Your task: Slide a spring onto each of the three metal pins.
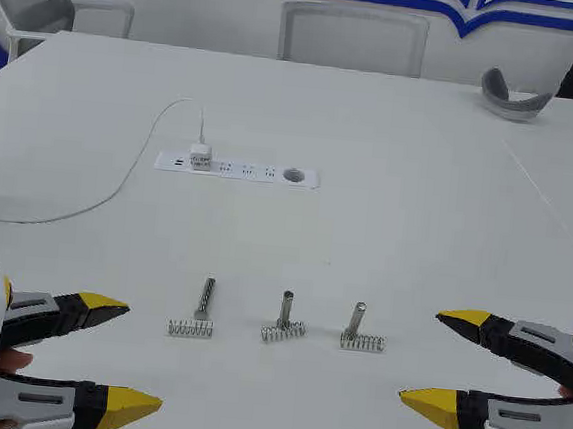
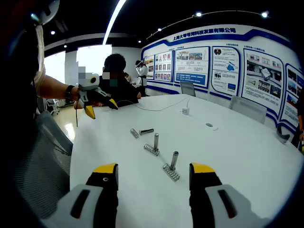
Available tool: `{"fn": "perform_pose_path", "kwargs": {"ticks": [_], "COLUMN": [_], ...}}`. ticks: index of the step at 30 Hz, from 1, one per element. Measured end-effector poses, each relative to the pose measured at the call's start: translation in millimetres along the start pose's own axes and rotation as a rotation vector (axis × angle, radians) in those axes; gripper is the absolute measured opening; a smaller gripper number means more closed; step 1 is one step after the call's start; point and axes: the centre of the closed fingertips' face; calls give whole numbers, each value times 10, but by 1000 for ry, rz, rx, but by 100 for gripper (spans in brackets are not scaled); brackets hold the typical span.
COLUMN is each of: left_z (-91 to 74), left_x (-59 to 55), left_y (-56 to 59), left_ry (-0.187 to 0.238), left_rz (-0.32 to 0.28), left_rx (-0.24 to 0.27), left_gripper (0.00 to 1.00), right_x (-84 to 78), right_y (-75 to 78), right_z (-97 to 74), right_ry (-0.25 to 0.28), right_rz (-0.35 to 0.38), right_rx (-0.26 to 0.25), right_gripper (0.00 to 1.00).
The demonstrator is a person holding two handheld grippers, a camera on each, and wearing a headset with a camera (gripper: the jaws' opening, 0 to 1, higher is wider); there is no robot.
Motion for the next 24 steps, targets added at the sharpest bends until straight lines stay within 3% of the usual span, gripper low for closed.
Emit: {"fn": "perform_pose_path", "kwargs": {"ticks": [15, 24], "left_z": [4, 14], "left_x": [-57, -36], "left_y": [-17, -43], "left_ry": [-3, 1], "left_rz": [-26, -27], "left_rx": [7, 8], "left_gripper": [63, 63], "right_x": [-57, -52], "right_y": [40, 59], "right_z": [-21, -30], "right_ry": [-12, -9], "right_rz": [7, 16], "right_rx": [-6, -16], "right_gripper": [61, 60]}}
Point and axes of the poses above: the centre of the closed fingertips' face, and the gripper's own axes: z roughly forward along the fingers, y roughly to its right, x roughly out of its top, and after that the axes turned 8 degrees about -x, right-handed
